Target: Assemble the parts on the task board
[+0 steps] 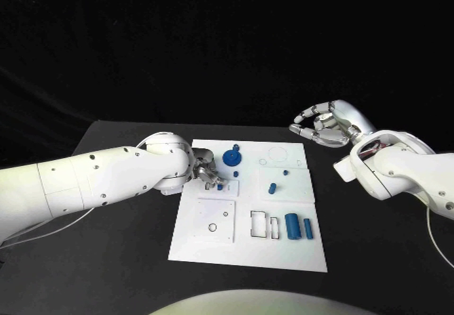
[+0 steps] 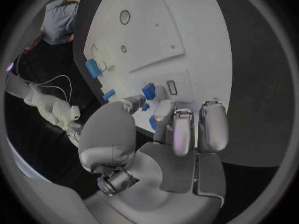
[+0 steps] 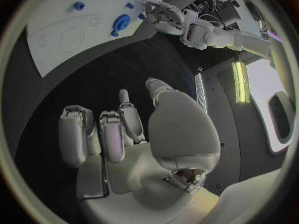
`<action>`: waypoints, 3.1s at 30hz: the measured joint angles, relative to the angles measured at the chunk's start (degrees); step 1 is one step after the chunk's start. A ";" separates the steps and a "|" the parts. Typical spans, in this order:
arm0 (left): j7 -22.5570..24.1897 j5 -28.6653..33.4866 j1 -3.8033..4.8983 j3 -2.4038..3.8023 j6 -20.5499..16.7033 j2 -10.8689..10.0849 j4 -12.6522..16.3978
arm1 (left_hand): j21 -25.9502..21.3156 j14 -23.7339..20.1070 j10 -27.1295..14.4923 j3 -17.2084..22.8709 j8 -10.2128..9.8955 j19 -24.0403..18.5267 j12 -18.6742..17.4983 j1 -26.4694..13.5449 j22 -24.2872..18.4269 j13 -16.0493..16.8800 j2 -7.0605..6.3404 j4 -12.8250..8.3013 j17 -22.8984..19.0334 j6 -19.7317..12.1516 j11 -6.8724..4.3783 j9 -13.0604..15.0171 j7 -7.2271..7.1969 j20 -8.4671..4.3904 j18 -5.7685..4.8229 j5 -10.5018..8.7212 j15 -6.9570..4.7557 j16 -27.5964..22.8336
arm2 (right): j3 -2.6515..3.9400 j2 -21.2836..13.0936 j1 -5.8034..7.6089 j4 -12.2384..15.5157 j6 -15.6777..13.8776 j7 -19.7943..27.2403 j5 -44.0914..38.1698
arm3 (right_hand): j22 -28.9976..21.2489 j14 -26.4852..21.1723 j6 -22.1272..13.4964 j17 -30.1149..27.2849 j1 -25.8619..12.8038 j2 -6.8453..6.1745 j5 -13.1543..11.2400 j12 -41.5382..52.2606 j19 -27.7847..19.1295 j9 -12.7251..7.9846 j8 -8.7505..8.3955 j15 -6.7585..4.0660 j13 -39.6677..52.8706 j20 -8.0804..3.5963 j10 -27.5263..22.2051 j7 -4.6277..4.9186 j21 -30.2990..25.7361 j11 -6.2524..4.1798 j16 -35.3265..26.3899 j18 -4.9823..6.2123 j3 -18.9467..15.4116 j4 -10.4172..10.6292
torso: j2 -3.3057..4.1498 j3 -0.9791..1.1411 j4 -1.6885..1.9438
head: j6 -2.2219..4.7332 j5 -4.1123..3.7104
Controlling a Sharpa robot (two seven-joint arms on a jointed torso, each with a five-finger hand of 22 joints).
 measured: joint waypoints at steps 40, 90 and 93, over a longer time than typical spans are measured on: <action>0.31 2.46 5.31 3.61 3.88 2.85 -12.56 | -2.77 -0.01 -5.46 -3.35 -6.22 -2.81 -6.88 4.04 -4.89 -8.49 -1.27 0.04 -0.01 -5.64 2.54 -3.13 2.98 1.13 0.00 0.25 1.26 -1.27 | -0.02 0.27 -0.37 -0.45 0.00 -0.09 0.00 | 0.03 0.00 -0.20 0.04 -0.04 0.08 0.54 0.00 0.00 0.01 0.22 0.00 -0.02 0.00 0.00 -0.21 0.00 0.00 0.00 0.00 -0.46 -0.17 | 0.15 0.03 -0.03 | 1.40 -0.17; 0.28 3.37 3.92 1.81 10.62 7.62 -19.40 | -2.76 -0.21 -5.66 -2.01 -8.23 -2.36 -6.65 12.98 -4.54 -8.86 2.77 -1.40 -0.02 -4.19 2.33 -4.96 3.17 1.54 0.00 0.25 1.46 -1.27 | -0.02 0.69 -0.49 -0.56 0.01 -0.07 -0.03 | -0.01 0.00 -0.36 0.01 0.63 0.75 1.11 0.00 0.00 -0.04 0.44 0.00 -0.03 0.00 0.00 -0.04 0.00 0.00 0.00 0.00 -0.28 -0.34 | 0.02 0.02 0.03 | 0.35 -0.19; 0.29 3.67 3.92 1.81 10.51 7.62 -19.40 | -2.76 -0.21 -5.66 -0.81 -8.23 -2.37 -6.65 15.23 -4.54 -8.90 3.15 -2.32 -0.02 -4.19 2.33 -5.02 3.17 1.54 0.00 0.25 1.46 -1.27 | -0.02 0.67 -0.50 -0.56 0.01 -0.07 -0.03 | -0.01 0.00 -0.36 0.01 0.63 0.75 1.11 0.00 0.00 -0.04 0.44 0.00 -0.03 0.00 0.00 -0.04 0.00 0.00 0.00 0.00 -0.28 -0.34 | 0.02 0.03 0.03 | 0.29 -0.19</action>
